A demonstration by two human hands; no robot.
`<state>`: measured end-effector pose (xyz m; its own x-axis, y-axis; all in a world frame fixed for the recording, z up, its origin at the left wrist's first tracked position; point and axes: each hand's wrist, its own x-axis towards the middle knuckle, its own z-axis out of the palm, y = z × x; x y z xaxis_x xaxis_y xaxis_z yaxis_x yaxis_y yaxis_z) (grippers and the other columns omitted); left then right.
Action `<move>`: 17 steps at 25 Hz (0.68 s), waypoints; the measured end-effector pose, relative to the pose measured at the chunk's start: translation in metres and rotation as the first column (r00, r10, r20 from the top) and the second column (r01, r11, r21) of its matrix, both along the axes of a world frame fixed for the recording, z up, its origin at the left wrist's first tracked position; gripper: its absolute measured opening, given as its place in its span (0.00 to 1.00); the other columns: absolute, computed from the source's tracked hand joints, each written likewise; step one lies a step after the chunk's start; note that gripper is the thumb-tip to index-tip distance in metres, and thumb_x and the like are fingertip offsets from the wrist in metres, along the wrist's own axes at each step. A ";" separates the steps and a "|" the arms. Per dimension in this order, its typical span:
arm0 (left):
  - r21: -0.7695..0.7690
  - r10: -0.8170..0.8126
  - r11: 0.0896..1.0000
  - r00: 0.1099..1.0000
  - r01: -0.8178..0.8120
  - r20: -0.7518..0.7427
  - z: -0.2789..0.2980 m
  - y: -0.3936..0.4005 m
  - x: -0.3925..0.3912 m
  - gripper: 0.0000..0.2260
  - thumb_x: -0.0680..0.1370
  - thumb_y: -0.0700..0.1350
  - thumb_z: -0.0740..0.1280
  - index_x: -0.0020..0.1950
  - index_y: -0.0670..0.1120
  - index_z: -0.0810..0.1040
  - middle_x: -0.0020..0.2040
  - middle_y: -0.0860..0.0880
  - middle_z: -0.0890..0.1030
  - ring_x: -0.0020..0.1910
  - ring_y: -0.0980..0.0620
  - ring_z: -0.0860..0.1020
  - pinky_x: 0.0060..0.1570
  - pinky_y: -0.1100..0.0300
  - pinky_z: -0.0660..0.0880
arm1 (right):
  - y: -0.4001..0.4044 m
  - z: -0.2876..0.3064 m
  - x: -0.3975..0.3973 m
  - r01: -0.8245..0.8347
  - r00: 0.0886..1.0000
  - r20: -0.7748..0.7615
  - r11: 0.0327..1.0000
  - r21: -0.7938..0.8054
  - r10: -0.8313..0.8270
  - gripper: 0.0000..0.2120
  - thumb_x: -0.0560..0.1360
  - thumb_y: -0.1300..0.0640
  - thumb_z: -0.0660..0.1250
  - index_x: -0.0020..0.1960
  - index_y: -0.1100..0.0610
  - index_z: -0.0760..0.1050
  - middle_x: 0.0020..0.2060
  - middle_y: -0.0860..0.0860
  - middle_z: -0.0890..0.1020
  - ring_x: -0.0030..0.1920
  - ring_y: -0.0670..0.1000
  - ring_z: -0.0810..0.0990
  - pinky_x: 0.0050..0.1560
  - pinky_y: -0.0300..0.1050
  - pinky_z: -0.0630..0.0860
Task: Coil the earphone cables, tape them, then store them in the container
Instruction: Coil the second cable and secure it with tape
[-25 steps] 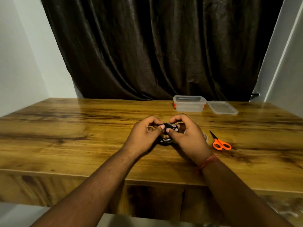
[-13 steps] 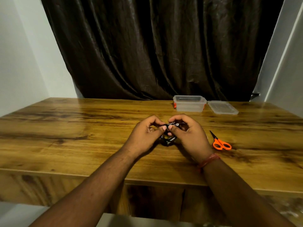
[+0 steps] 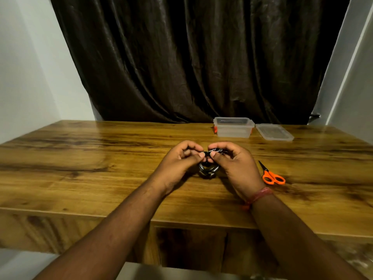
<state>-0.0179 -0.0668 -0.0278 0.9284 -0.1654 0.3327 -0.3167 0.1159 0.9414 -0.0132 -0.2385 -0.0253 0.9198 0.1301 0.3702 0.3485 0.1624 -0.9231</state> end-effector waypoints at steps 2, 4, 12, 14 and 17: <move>-0.053 -0.097 0.994 0.993 0.094 -0.067 0.002 0.002 0.000 0.04 0.78 0.41 0.67 0.51 0.47 0.78 0.45 0.45 0.82 0.47 0.50 0.79 0.46 0.57 0.73 | 0.000 0.001 0.000 0.014 1.000 0.010 1.000 0.007 -0.014 0.10 0.77 0.69 0.67 0.52 0.57 0.81 0.46 0.58 0.85 0.46 0.52 0.85 0.52 0.47 0.81; -0.101 -0.197 0.978 0.970 0.184 -0.140 0.004 0.005 -0.001 0.05 0.78 0.47 0.65 0.50 0.48 0.79 0.48 0.43 0.81 0.47 0.50 0.77 0.42 0.58 0.70 | 0.000 0.000 0.001 0.024 1.000 0.014 1.000 0.008 -0.024 0.10 0.77 0.68 0.67 0.52 0.56 0.81 0.46 0.58 0.85 0.47 0.54 0.85 0.54 0.50 0.81; -0.128 -0.164 0.982 0.969 0.142 -0.185 0.003 0.006 0.003 0.18 0.78 0.51 0.62 0.49 0.39 0.85 0.47 0.39 0.84 0.49 0.41 0.70 0.50 0.50 0.69 | 0.000 -0.001 0.000 0.047 0.999 0.028 0.998 -0.040 -0.046 0.10 0.77 0.67 0.67 0.53 0.56 0.81 0.47 0.53 0.85 0.47 0.49 0.85 0.51 0.47 0.80; -0.136 -0.141 0.984 0.971 0.116 -0.195 0.004 0.005 0.001 0.17 0.78 0.50 0.62 0.48 0.40 0.86 0.45 0.40 0.84 0.43 0.46 0.71 0.44 0.55 0.69 | 0.000 -0.001 0.001 0.052 0.998 0.032 0.996 -0.074 -0.049 0.11 0.77 0.67 0.67 0.54 0.53 0.81 0.49 0.51 0.85 0.51 0.49 0.84 0.52 0.45 0.80; -0.155 -0.109 0.985 0.974 0.079 -0.199 0.007 0.004 -0.002 0.16 0.80 0.48 0.61 0.49 0.40 0.85 0.44 0.42 0.83 0.32 0.55 0.67 0.34 0.60 0.63 | 0.000 -0.003 0.001 0.057 0.997 0.063 0.992 -0.112 -0.050 0.17 0.77 0.66 0.67 0.63 0.50 0.78 0.57 0.47 0.82 0.58 0.45 0.81 0.57 0.43 0.78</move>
